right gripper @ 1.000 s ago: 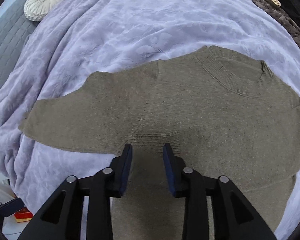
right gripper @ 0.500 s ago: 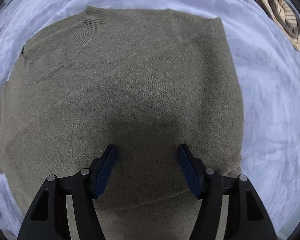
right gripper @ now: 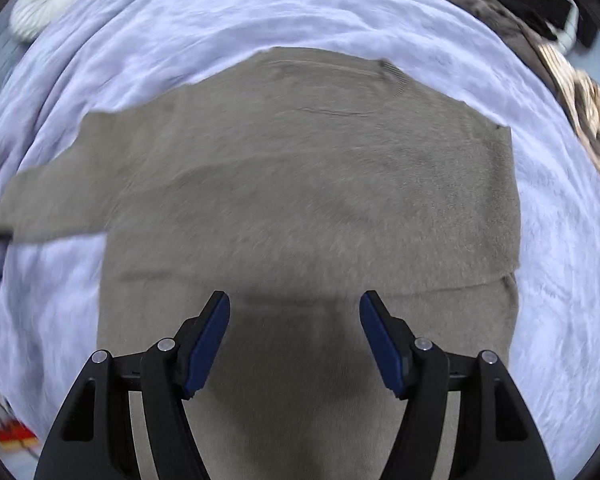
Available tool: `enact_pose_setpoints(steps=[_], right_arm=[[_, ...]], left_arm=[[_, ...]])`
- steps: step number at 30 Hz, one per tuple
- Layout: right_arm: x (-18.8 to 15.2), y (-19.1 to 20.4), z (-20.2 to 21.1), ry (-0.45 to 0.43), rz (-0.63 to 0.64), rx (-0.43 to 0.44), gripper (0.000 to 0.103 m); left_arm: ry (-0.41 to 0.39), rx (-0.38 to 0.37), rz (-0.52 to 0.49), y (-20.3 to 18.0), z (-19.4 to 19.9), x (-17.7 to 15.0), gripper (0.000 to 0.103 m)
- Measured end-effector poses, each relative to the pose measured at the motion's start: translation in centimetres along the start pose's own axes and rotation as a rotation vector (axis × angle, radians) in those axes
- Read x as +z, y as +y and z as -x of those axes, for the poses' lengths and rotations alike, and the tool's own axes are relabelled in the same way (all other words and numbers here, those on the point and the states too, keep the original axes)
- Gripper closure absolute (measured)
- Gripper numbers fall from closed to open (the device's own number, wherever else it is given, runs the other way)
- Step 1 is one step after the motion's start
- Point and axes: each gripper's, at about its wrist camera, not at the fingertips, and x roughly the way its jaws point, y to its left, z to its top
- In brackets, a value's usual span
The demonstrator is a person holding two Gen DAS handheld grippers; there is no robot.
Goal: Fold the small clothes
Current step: 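Grasp the cuff of the other sleeve with the left gripper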
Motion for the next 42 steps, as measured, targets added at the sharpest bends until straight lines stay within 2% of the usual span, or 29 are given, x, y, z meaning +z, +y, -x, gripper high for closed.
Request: enact_pose_setpoints(steps=[4, 8, 12, 17, 24, 26, 28, 29, 30, 32, 33, 34, 37, 40, 42], right_arm=[[-3.6, 1.4, 2.7, 0.000, 0.086, -0.033, 0.032], [-4.9, 1.7, 3.8, 0.001, 0.082, -0.048, 0.032], [-5.7, 2.2, 4.0, 0.020, 0.096, -0.069, 0.032], [-6.5, 3.3, 5.2, 0.014, 0.125, -0.080, 0.032], [-6.3, 4.4, 5.7, 0.022, 0.145, -0.087, 0.032], [-6.2, 4.9, 5.8, 0.021, 0.158, -0.087, 0.032], [-6.1, 5.4, 6.0, 0.020, 0.172, -0.086, 0.032], [-6.1, 5.6, 6.0, 0.021, 0.178, -0.086, 0.032], [-6.1, 5.9, 6.0, 0.023, 0.185, -0.086, 0.032], [-6.1, 6.3, 6.0, 0.026, 0.197, -0.087, 0.032], [-6.0, 6.5, 6.1, 0.027, 0.203, -0.088, 0.032], [-6.0, 6.6, 6.1, 0.028, 0.211, -0.090, 0.032], [-5.8, 7.0, 6.4, 0.024, 0.225, -0.095, 0.032], [-5.5, 7.1, 6.8, 0.015, 0.229, -0.097, 0.032], [-5.1, 7.0, 7.1, 0.008, 0.229, -0.099, 0.032]], left_arm=[[-0.057, -0.029, 0.121, 5.3, 0.8, 4.3, 0.000], [0.005, -0.203, 0.201, 8.9, -1.0, 6.8, 0.000], [0.011, -0.288, 0.219, 9.4, -2.0, 7.7, 0.000], [-0.010, -0.424, 0.329, 10.2, -1.9, 8.3, 0.000], [-0.039, -0.475, 0.269, 8.1, -1.6, 8.5, 0.001], [-0.037, -0.511, 0.262, 7.7, -1.7, 8.6, 0.024], [0.004, -0.560, 0.229, 7.1, -2.4, 8.6, 0.081], [0.025, -0.552, 0.213, 6.8, -2.9, 8.4, 0.090], [0.034, -0.521, 0.196, 6.4, -3.3, 8.3, 0.093], [0.021, -0.473, 0.197, 6.3, -3.7, 7.9, 0.093], [0.013, -0.485, 0.214, 6.5, -3.8, 7.8, 0.093], [0.007, -0.494, 0.228, 6.6, -3.8, 7.8, 0.098], [-0.030, -0.468, 0.211, 6.2, -2.4, 7.7, 0.098], [-0.085, -0.368, 0.122, 5.0, -0.3, 7.1, 0.098], [-0.105, -0.264, 0.048, 3.7, 0.5, 6.5, 0.098]])
